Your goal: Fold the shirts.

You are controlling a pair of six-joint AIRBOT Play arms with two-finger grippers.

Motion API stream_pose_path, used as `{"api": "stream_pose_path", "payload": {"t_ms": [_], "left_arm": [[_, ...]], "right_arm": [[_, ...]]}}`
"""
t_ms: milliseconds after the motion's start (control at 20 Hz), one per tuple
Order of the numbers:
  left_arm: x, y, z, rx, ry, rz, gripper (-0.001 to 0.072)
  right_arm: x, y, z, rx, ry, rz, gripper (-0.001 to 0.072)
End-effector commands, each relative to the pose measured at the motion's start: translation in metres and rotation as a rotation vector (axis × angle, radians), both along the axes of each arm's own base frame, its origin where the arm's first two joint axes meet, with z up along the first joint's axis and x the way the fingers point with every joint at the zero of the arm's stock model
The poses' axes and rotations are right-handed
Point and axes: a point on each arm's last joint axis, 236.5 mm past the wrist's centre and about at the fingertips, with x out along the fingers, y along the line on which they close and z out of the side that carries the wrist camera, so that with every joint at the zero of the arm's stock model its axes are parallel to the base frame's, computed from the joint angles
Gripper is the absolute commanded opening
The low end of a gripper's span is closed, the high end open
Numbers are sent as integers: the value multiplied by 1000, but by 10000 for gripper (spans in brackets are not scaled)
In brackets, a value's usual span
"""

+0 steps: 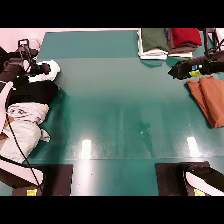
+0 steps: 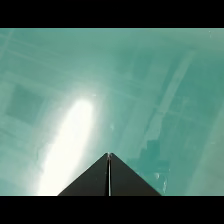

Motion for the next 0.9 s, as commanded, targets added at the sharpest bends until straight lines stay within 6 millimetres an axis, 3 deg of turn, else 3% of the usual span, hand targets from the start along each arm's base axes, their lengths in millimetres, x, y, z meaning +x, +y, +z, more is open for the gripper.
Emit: {"api": "stream_pose_path", "payload": {"t_ms": [0, 50, 150, 200, 300, 350, 450, 550, 600, 700, 750, 850], "left_arm": [[9, 2, -2, -14, -32, 9, 216], [10, 1, 3, -23, -30, 14, 34], [11, 2, 35, -22, -48, 20, 23], [13, 0, 69, -10, -93, 12, 23], [12, -12, 166, 45, -265, -38, 23], [1, -27, 229, 92, -377, -85, 23], [-40, -63, 334, 174, -553, -180, 23], [-92, -104, 401, 200, -671, -269, 23], [-114, -126, 417, 204, -693, -321, 23], [-142, -170, 414, 193, -648, -439, 23], [-150, -194, 400, 173, -593, -498, 23], [-162, -251, 352, 128, -432, -640, 23]], "right_arm": [[-1, 0, 0, 0, 2, 2, 17], [-1, 0, 0, 0, 1, 1, 17], [-1, 0, 2, 1, -6, 1, 17], [0, 0, 8, 4, -28, -3, 17], [7, 0, 33, 23, -126, -19, 17], [9, -1, 52, 29, -176, -22, 17], [10, -1, 92, 40, -266, -22, 17], [9, -2, 132, 51, -361, -25, 17], [7, -2, 150, 57, -404, -25, 16], [0, -3, 185, 66, -483, -25, 17], [-4, -4, 201, 71, -522, -25, 17], [-13, -4, 228, 80, -586, -24, 17]]}}
